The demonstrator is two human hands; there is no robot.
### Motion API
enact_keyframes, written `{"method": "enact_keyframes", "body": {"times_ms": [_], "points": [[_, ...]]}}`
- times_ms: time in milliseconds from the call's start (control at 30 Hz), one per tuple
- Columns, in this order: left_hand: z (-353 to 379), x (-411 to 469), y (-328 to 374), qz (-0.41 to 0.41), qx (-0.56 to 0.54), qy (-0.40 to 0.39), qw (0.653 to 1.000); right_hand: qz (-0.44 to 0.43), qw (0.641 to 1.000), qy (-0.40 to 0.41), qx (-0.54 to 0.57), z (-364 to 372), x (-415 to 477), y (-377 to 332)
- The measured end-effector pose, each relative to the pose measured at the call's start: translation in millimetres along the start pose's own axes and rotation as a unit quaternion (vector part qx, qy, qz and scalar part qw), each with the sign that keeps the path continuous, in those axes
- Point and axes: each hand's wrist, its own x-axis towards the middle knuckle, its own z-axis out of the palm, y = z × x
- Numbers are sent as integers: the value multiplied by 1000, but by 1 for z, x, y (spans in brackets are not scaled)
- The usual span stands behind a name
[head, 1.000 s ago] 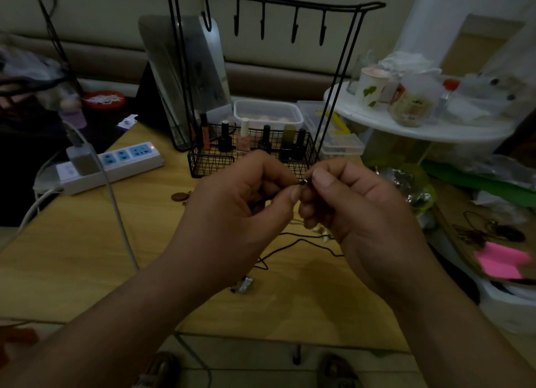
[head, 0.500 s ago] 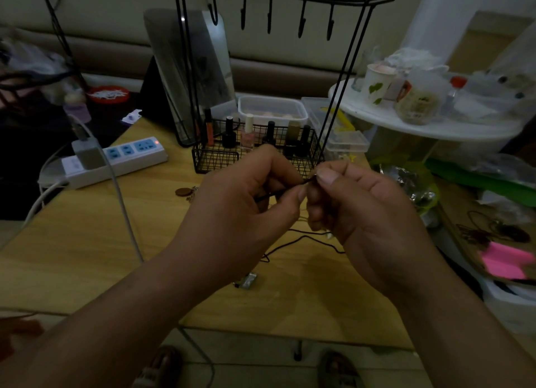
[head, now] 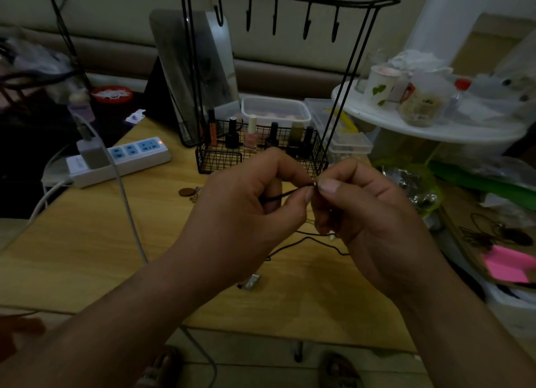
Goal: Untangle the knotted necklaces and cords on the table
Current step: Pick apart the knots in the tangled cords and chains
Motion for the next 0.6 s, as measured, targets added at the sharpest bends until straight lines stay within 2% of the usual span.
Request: {"method": "enact_keyframes", "body": {"times_ms": [200,333,600], "points": [[-1,-1,-1,-7,-11,-6,1000,17,1000,-10,7,-2,1,0],[-1,0,0,2,-9,-13,1000,-15,998,-26,-58,-1,-1,0],[0,-1,-2,18,18,-32,999,-41,990,-5,-133,-5,-2,1]]}}
